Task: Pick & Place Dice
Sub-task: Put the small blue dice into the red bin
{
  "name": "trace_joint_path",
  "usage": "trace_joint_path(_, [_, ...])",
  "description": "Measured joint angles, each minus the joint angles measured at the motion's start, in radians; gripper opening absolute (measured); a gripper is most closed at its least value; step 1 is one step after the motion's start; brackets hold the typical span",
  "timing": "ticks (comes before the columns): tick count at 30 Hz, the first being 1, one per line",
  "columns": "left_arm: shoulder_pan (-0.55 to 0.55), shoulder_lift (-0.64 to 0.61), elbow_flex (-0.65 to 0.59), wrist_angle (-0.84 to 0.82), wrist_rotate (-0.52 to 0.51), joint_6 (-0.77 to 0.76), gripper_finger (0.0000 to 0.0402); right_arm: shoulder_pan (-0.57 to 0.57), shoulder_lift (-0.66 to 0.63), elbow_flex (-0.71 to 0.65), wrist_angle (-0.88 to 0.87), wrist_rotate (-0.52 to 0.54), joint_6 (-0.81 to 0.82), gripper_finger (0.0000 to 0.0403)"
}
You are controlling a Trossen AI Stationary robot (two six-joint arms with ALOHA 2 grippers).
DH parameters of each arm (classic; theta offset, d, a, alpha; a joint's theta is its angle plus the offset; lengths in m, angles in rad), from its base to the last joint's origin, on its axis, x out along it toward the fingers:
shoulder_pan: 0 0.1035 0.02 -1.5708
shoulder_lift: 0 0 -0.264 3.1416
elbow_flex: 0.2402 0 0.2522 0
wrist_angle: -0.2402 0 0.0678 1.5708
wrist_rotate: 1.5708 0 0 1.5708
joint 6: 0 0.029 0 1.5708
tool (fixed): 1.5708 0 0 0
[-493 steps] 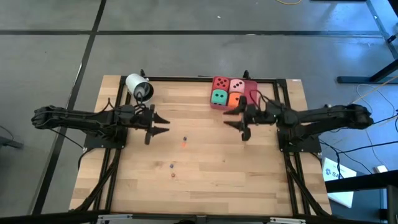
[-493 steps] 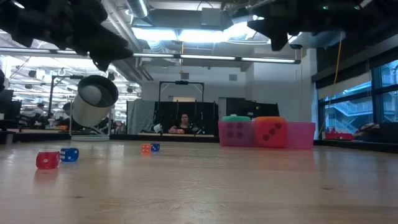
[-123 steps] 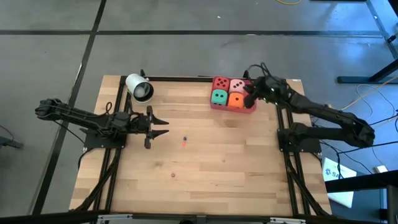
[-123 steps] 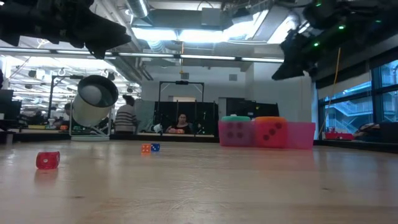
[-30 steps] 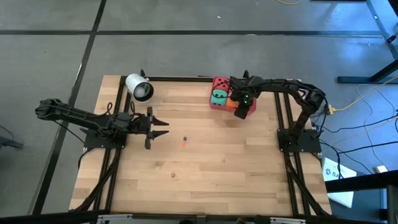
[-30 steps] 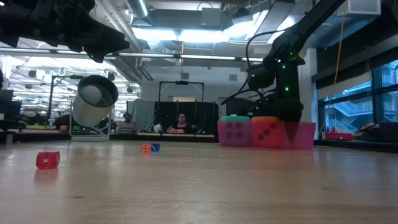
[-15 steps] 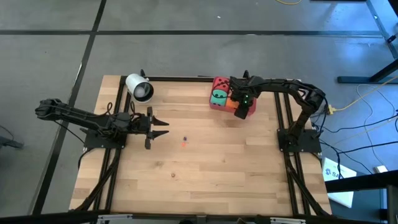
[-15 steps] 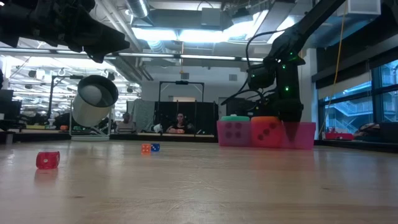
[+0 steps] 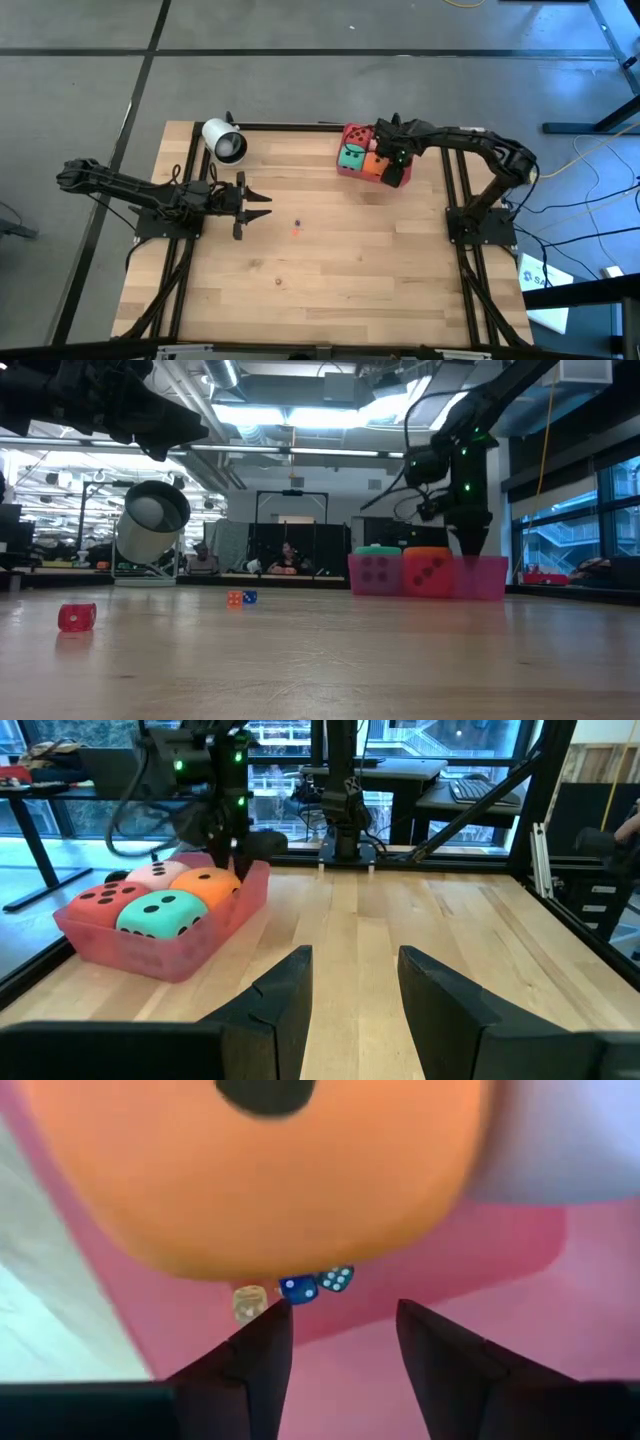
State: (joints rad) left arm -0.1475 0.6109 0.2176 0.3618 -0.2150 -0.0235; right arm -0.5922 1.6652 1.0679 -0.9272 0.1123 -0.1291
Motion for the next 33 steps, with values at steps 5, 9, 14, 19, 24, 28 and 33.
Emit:
trace_joint_path(5, [0.000,0.000,0.000,0.000,-0.006,0.000,0.0143,0.008,-0.093,0.000,-0.003,0.000,0.034,0.0176])
trace_joint_path(9, [0.000,0.000,0.000,0.000,-0.030,0.000,0.0143,0.015,-0.181,0.000,-0.003,0.001,0.044,0.0176])
trace_joint_path(14, [0.000,0.000,0.000,0.000,-0.074,0.000,0.0143,0.027,-0.307,0.000,-0.003,0.001,0.093,0.0176])
trace_joint_path(19, [0.000,0.000,0.000,0.000,-0.088,0.000,0.0143,0.060,-0.440,0.000,0.084,-0.067,0.164,0.0174])
trace_joint_path(24, [0.000,0.000,0.000,0.000,-0.088,0.000,0.0143,0.163,-0.549,0.000,0.278,-0.106,0.216,0.0169])
trace_joint_path(28, [0.000,0.000,0.000,0.000,-0.089,-0.009,0.0143,0.288,-0.624,-0.037,0.459,-0.082,0.226,0.0165])
trace_joint_path(33, [0.000,0.000,0.000,0.001,-0.120,-0.047,0.0143,0.451,-0.707,-0.275,0.816,-0.072,0.225,0.0159])
